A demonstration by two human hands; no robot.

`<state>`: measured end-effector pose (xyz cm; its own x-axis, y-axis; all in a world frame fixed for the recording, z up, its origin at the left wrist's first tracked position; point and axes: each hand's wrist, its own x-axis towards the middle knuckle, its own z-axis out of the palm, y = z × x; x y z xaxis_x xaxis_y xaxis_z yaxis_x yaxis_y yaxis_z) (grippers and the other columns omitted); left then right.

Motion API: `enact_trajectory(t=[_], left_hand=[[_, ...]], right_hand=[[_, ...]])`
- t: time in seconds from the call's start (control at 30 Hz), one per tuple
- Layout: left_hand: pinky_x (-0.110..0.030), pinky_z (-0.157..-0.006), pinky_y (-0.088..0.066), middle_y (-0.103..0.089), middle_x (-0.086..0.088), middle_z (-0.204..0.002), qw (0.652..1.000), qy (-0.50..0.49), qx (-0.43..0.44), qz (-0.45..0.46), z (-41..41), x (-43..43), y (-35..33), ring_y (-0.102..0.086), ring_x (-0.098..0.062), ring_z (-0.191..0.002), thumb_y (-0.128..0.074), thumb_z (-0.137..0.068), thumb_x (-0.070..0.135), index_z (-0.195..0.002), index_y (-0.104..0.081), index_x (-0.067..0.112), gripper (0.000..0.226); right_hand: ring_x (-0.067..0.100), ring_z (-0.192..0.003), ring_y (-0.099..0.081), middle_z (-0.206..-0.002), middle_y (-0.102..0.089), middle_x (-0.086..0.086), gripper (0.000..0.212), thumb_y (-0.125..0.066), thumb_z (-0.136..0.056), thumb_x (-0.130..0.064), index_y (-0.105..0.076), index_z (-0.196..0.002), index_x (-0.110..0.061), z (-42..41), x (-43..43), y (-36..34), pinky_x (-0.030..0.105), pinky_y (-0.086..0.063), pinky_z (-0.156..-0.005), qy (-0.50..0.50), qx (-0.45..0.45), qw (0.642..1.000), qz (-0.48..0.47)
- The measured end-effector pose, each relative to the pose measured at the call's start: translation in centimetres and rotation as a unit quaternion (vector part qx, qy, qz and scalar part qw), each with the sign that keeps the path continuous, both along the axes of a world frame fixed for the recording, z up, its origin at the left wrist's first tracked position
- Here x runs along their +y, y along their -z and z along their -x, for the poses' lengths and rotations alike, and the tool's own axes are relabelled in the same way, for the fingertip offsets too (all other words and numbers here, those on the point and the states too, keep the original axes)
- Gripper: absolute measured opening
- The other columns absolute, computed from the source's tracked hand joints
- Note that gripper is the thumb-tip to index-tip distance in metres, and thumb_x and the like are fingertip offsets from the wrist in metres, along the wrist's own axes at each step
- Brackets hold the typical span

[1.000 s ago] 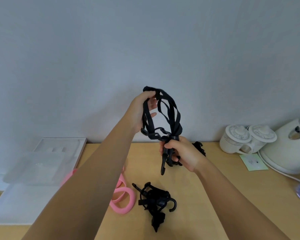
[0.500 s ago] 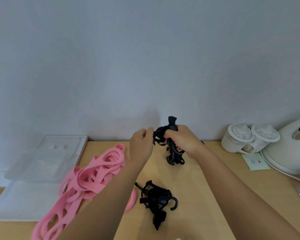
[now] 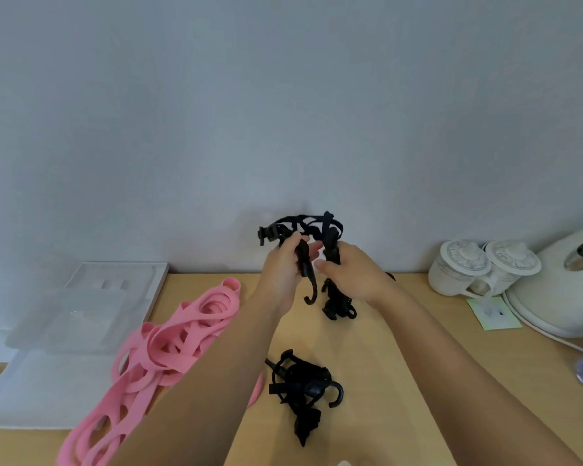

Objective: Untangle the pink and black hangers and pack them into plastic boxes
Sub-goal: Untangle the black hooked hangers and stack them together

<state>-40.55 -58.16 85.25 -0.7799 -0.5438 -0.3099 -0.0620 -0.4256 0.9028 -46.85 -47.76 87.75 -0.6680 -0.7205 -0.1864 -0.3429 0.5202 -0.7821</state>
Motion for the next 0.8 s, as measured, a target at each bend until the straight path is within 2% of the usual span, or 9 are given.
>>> enact_trajectory(t=[0.13, 0.2, 0.27, 0.37, 0.47, 0.57, 0.67, 0.73, 0.8], left_hand=[[-0.041, -0.093, -0.050, -0.067, -0.011, -0.110, 1.000, 0.015, -0.013, -0.006, 0.4, 0.0, -0.4, -0.063, -0.021, -0.098, -0.044, -0.098, 0.032, -0.106, -0.056, 0.013, 0.023], [-0.038, -0.088, -0.053, -0.067, -0.009, -0.111, 0.999, 0.032, -0.033, 0.004, 0.7, 0.5, -0.7, -0.064, -0.021, -0.099, -0.043, -0.098, 0.033, -0.113, -0.058, 0.013, 0.029], [-0.033, -0.081, -0.053, -0.067, -0.010, -0.113, 0.998, 0.033, -0.046, 0.014, 0.8, 0.7, -0.8, -0.064, -0.021, -0.101, -0.040, -0.099, 0.029, -0.118, -0.058, 0.013, 0.031], [-0.032, -0.080, -0.053, -0.066, -0.014, -0.115, 0.999, 0.023, -0.037, -0.003, 0.9, 0.6, -0.8, -0.064, -0.023, -0.101, -0.037, -0.100, 0.023, -0.117, -0.058, 0.008, 0.031], [-0.033, -0.086, -0.051, -0.067, -0.014, -0.113, 0.999, 0.031, -0.019, -0.026, 0.9, 0.4, -1.0, -0.064, -0.025, -0.102, -0.041, -0.098, 0.026, -0.120, -0.057, 0.007, 0.033], [-0.031, -0.080, -0.050, -0.068, -0.007, -0.088, 0.994, 0.100, 0.024, -0.027, 0.6, 0.5, -1.5, -0.065, -0.019, -0.078, -0.048, -0.090, 0.016, -0.105, -0.060, 0.009, 0.020], [-0.033, -0.083, -0.049, -0.066, -0.007, -0.091, 0.991, 0.128, 0.036, -0.021, 0.4, 0.5, -1.3, -0.063, -0.021, -0.085, -0.056, -0.070, 0.006, -0.113, -0.055, 0.008, 0.043], [-0.030, -0.083, -0.050, -0.065, -0.007, -0.099, 0.994, 0.111, 0.025, -0.005, 0.3, 0.4, -1.3, -0.063, -0.021, -0.089, -0.056, -0.079, -0.002, -0.118, -0.049, 0.009, 0.041], [-0.028, -0.080, -0.051, -0.065, -0.005, -0.096, 0.995, 0.100, 0.030, 0.003, 0.2, 0.4, -1.2, -0.063, -0.020, -0.086, -0.048, -0.089, -0.006, -0.108, -0.052, 0.012, 0.026]], right_hand=[[0.023, -0.088, -0.059, -0.093, -0.059, 0.005, 0.021, -0.043, -0.098, -0.024, -0.041, -0.113, -0.010, -0.4, -0.3, 0.8, 0.035, -0.048, -0.077, 0.071, 0.062, 0.996, 0.000], [0.024, -0.090, -0.057, -0.095, -0.057, 0.006, 0.020, -0.039, -0.098, -0.022, -0.036, -0.114, -0.010, -0.8, -0.6, 1.0, 0.036, -0.047, -0.078, 0.060, 0.020, 0.998, -0.010], [0.024, -0.104, -0.052, -0.113, -0.052, 0.008, 0.037, -0.039, -0.089, -0.020, -0.033, -0.124, -0.010, -1.2, -0.8, 1.0, 0.041, -0.046, -0.091, 0.044, -0.029, 0.999, -0.006], [0.027, -0.113, -0.044, -0.120, -0.043, 0.011, 0.045, -0.038, -0.080, -0.015, -0.038, -0.124, -0.009, -1.3, -1.1, 1.5, 0.044, -0.041, -0.099, 0.036, -0.026, 0.999, -0.018], [0.028, -0.115, -0.037, -0.121, -0.037, 0.012, 0.040, -0.036, -0.086, -0.002, -0.034, -0.127, -0.005, -1.9, -0.8, 1.6, 0.039, -0.038, -0.098, 0.011, 0.015, 0.998, -0.063], [0.028, -0.119, -0.038, -0.127, -0.036, 0.011, 0.057, -0.038, -0.087, -0.006, -0.019, -0.141, -0.009, -2.5, -0.8, 2.0, 0.044, -0.039, -0.101, 0.006, 0.022, 0.999, -0.036], [0.027, -0.121, -0.037, -0.135, -0.032, 0.010, 0.056, -0.036, -0.088, -0.007, -0.024, -0.142, -0.012, -2.3, -1.2, 1.9, 0.042, -0.039, -0.102, -0.013, 0.031, 0.999, -0.028], [0.030, -0.120, -0.040, -0.134, -0.035, 0.010, 0.056, -0.038, -0.086, -0.010, -0.026, -0.140, -0.014, -2.4, -1.1, 1.7, 0.041, -0.042, -0.097, -0.014, 0.020, 0.999, -0.030], [0.030, -0.124, -0.041, -0.137, -0.038, 0.010, 0.073, -0.041, -0.081, -0.018, -0.009, -0.146, -0.017, -2.5, -0.9, 2.0, 0.043, -0.043, -0.097, -0.007, 0.000, 1.000, -0.026]])
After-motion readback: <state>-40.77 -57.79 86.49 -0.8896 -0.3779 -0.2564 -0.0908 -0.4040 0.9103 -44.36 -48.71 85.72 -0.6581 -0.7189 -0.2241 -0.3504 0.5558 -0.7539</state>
